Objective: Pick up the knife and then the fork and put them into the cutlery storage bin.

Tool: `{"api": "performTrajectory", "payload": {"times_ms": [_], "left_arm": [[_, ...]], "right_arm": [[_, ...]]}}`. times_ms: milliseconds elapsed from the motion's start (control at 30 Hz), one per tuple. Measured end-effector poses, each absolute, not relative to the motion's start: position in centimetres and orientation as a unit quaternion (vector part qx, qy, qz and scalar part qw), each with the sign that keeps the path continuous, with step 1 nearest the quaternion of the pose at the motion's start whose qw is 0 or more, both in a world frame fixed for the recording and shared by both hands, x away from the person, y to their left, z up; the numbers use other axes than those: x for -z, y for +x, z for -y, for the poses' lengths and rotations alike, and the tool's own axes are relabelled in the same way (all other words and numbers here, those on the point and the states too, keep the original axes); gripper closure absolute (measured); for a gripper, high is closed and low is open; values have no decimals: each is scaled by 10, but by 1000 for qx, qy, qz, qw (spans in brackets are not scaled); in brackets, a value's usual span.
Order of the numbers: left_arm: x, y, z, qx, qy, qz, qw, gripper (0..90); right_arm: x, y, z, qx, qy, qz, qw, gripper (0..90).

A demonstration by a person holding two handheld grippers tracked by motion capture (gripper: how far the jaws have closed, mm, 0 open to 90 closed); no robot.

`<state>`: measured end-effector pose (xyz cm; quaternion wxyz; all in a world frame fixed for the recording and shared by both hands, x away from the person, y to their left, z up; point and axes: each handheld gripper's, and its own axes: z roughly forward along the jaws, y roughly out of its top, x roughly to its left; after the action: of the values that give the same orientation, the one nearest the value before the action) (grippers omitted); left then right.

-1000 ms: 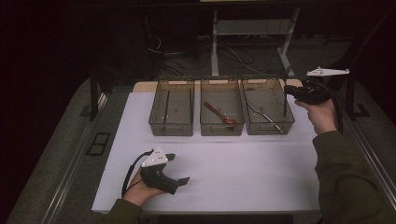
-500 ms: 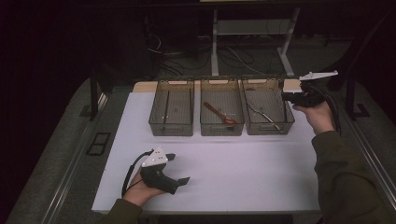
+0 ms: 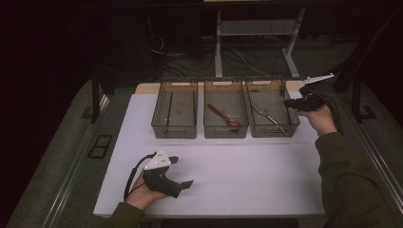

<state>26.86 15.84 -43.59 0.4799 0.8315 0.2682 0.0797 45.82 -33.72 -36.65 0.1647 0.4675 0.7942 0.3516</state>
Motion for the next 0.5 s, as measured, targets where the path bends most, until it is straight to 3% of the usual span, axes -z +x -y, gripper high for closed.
{"api": "performTrajectory", "payload": {"times_ms": [500], "left_arm": [[436, 269, -158, -79, 832, -267, 480, 0]], "right_arm": [[379, 470, 334, -327, 470, -807, 144, 844]]}}
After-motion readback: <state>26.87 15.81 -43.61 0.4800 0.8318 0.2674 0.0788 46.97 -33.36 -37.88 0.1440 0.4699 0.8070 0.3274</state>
